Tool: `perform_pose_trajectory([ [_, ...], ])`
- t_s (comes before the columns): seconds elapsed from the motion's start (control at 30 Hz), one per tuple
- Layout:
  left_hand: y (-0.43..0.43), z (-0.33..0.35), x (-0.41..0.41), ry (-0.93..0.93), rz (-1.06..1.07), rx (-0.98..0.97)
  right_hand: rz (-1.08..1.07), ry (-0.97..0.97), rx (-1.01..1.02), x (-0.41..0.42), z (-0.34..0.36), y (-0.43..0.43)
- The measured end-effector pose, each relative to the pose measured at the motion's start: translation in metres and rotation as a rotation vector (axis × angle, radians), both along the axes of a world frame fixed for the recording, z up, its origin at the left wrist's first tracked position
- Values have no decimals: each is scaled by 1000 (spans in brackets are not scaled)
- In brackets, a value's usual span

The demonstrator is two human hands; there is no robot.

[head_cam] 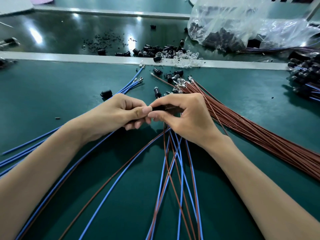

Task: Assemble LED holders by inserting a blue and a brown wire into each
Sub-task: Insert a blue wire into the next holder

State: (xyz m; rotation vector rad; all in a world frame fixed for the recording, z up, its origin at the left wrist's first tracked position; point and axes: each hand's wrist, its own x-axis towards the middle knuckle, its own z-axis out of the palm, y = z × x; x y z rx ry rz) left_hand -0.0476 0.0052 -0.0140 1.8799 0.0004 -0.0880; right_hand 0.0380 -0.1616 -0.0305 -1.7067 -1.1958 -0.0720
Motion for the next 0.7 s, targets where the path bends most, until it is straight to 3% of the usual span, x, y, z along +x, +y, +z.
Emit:
perform_pose_trajectory([
  [0.23,-3,-1,0,-57,-3,88,59,37,-42,-4,1,-2],
  [0.4,-1,-4,2,-95,-5,121,63,164,-77,1,3,-6],
  [0.53,4,-4,1,-38,-27,12,70,269,-8,3,1,-6],
  [0.7,-8,-4,-6,-65,-92,-7,-86,376,155,7,1,-4],
])
